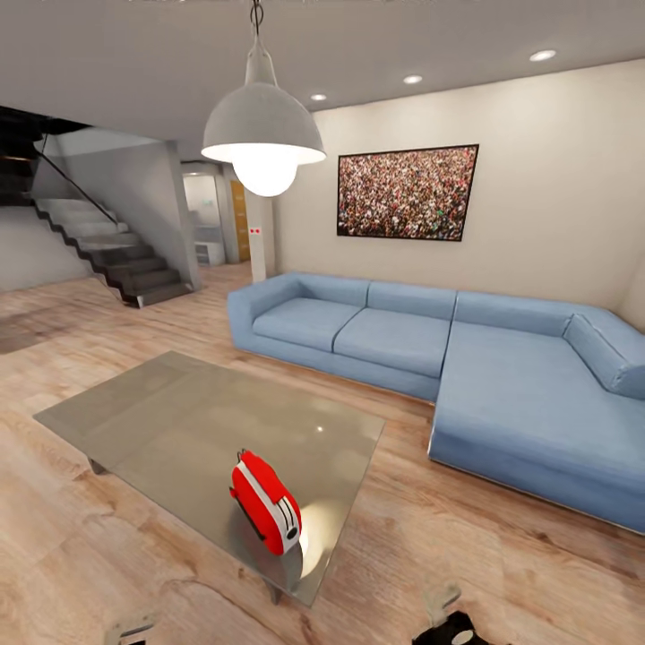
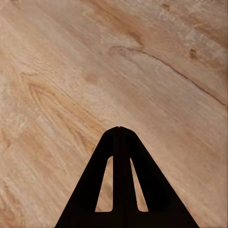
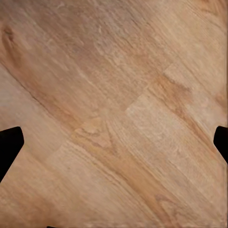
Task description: Turn on the radio receiver that's on the table in the living room.
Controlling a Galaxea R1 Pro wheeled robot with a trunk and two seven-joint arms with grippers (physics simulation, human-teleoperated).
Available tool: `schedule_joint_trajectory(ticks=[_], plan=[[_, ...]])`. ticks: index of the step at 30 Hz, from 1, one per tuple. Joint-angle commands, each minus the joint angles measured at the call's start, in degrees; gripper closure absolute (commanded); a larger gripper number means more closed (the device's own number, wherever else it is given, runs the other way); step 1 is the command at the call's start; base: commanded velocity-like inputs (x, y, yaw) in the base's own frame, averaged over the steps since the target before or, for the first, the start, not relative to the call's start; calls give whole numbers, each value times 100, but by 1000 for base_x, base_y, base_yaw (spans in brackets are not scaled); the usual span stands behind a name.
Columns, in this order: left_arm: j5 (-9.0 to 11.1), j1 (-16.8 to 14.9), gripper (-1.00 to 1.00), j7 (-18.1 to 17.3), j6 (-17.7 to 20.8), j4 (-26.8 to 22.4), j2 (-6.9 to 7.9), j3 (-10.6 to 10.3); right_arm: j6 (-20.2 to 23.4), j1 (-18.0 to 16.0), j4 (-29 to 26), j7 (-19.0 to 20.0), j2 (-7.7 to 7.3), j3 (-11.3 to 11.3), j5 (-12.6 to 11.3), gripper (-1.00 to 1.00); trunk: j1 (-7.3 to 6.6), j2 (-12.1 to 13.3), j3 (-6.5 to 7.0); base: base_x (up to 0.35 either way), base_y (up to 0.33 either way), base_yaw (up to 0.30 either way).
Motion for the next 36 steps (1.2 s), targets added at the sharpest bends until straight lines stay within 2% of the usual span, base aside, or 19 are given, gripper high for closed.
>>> schedule_joint_trajectory(ticks=[1, 2, 4, 8, 10, 13, 18, 21, 23, 27, 31, 34, 36], plan=[[-14, 28, 100, -35, -49, 0, 49, -5, -12, 93, 12, -79, -19, 0, 0, -100, -23, 42, 19, 0, 0, 0], [-62, 58, 100, -86, -99, 1, 90, -13, -21, 173, 20, -157, -46, 0, -2, -100, -45, 82, 37, 0, 0, 0], [-286, 117, 100, -258, -158, 1, 138, -29, -32, 275, 28, -275, -136, 0, -3, -100, -89, 162, 73, 0, 0, 0], [-1054, 331, 100, -547, -219, 1, 115, -37, -35, 369, 33, -350, -276, -2, -56, -100, -176, 322, 145, 0, 0, 0], [-1151, 377, 100, -562, -222, -3, 48, -31, -18, 381, 34, -345, -270, -1, -62, -100, -220, 403, 181, 0, 0, 0], [-1211, 402, 100, -542, -217, -7, -55, -24, -4, 390, 34, -308, -256, 2, -61, -100, -286, 523, 235, 0, 0, 0], [-1218, 408, 100, -530, -220, -8, -87, -22, -1, 392, 34, -294, -246, 3, -63, -100, -286, 523, 235, 0, 0, 0], [-1223, 408, 100, -533, -198, -3, -174, -22, -1, 393, 34, -293, -245, 6, -65, -100, -286, 523, 235, 0, 0, 0], [-1226, 417, 100, -558, -174, 0, -278, -22, -1, 393, 34, -293, -245, 7, -64, -100, -286, 523, 235, 0, 0, 0], [-1227, 483, 100, -574, -162, 1, -676, -22, -1, 393, 34, -293, -245, 4, -65, -100, -286, 523, 235, 0, 0, 0], [-1227, 530, 100, -577, -160, 4, -984, -22, -1, 393, 34, -293, -245, 5, -64, -100, -286, 523, 235, 0, 0, 0], [-1227, 562, 100, -578, -160, 4, -1136, -22, -1, 393, 34, -293, -245, 7, -66, -100, -286, 523, 235, 0, 0, 0], [-1227, 577, 100, -578, -160, 2, -1174, -22, -1, 393, 34, -293, -245, 4, -65, -100, -286, 523, 235, 0, 0, 0]])
